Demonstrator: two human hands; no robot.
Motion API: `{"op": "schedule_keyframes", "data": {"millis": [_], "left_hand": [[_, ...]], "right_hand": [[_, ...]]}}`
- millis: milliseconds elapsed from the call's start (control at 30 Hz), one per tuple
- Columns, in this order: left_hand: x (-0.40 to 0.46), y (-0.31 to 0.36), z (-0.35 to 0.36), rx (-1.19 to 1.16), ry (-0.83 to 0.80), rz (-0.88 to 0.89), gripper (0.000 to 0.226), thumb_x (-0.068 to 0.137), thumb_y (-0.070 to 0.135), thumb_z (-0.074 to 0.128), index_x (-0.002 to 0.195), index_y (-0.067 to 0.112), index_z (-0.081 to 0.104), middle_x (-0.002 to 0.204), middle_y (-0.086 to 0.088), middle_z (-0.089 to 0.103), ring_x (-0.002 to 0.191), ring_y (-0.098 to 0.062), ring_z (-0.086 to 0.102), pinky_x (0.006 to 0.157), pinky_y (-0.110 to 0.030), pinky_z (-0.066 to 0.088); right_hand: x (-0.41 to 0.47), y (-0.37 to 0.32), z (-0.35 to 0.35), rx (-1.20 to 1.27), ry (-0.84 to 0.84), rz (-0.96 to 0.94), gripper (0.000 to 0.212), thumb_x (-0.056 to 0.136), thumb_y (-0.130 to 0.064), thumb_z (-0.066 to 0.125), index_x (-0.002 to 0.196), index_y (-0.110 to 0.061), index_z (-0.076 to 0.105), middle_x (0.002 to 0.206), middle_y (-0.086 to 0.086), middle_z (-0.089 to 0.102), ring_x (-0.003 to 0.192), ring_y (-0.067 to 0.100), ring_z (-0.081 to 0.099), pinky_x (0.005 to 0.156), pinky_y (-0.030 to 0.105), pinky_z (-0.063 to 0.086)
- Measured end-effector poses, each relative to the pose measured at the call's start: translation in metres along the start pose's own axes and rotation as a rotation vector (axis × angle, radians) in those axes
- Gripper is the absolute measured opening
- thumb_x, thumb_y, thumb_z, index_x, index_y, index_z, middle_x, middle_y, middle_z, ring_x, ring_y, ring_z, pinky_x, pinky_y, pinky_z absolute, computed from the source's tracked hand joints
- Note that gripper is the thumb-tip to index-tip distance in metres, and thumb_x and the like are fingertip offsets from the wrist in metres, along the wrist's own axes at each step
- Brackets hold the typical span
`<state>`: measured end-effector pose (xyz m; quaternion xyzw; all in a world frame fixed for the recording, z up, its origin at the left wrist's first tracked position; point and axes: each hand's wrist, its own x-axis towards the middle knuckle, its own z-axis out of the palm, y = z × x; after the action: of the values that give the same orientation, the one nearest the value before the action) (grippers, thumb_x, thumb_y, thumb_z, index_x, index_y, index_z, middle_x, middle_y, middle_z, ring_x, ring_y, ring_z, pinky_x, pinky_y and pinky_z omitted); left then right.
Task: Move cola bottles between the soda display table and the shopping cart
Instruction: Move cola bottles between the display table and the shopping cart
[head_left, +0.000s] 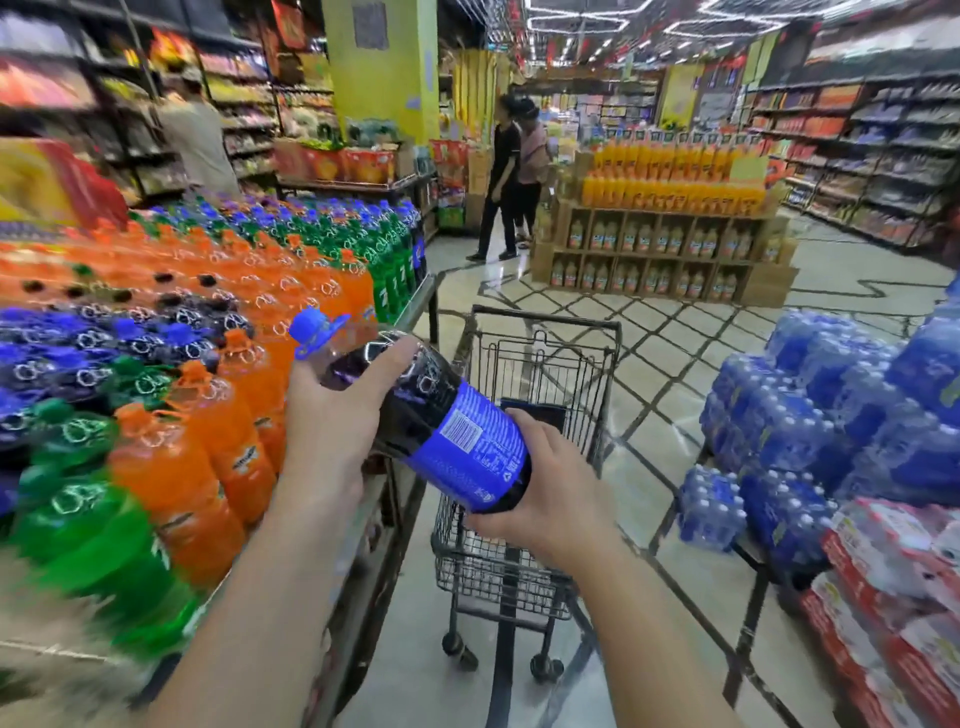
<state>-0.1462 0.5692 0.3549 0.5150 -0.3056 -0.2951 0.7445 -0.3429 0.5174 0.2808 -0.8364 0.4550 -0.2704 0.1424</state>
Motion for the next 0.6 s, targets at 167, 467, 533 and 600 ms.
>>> {"op": "schedule_keyframes", "data": {"millis": [167, 467, 533, 600], "left_hand": [[-0.023, 0.043, -0.094, 0.032, 0.114, 0.071, 0.038, 0.078, 0.026, 0.092, 0.108, 0.01, 0.075, 0.098, -0.008, 0.08, 0.086, -0.027, 0.077, 0.083, -0.052, 0.063], [-0.076, 0.126, -0.283, 0.108, 0.358, 0.135, 0.08, 0.051, 0.052, 0.098, 0.117, 0.026, 0.061, 0.115, 0.001, 0.076, 0.106, -0.02, 0.076, 0.099, -0.054, 0.059], [-0.083, 0.139, -0.32, 0.11, 0.412, 0.162, 0.088, 0.052, 0.051, 0.099, 0.126, 0.024, 0.061, 0.119, 0.002, 0.076, 0.109, -0.021, 0.075, 0.101, -0.054, 0.058], [-0.089, 0.15, -0.353, 0.129, 0.433, 0.175, 0.107, 0.045, 0.063, 0.099, 0.136, 0.026, 0.058, 0.126, 0.003, 0.074, 0.114, -0.021, 0.073, 0.102, -0.054, 0.057]], "right_hand": [[-0.016, -0.086, 0.036, 0.05, -0.03, -0.112, 0.12, 0.058, -0.059, 0.087, 0.158, -0.03, 0.028, 0.146, -0.009, 0.046, 0.129, 0.017, 0.046, 0.106, 0.034, 0.041], [-0.057, -0.264, 0.117, 0.198, -0.115, -0.291, 0.119, 0.056, -0.06, 0.087, 0.156, -0.029, 0.031, 0.145, -0.006, 0.048, 0.13, 0.021, 0.048, 0.107, 0.04, 0.044], [-0.065, -0.299, 0.133, 0.212, -0.128, -0.324, 0.119, 0.055, -0.057, 0.09, 0.156, -0.029, 0.032, 0.14, -0.005, 0.05, 0.128, 0.02, 0.049, 0.105, 0.038, 0.044], [-0.071, -0.329, 0.149, 0.231, -0.15, -0.352, 0.119, 0.054, -0.057, 0.089, 0.155, -0.029, 0.033, 0.138, -0.006, 0.051, 0.127, 0.02, 0.049, 0.106, 0.038, 0.043]]}}
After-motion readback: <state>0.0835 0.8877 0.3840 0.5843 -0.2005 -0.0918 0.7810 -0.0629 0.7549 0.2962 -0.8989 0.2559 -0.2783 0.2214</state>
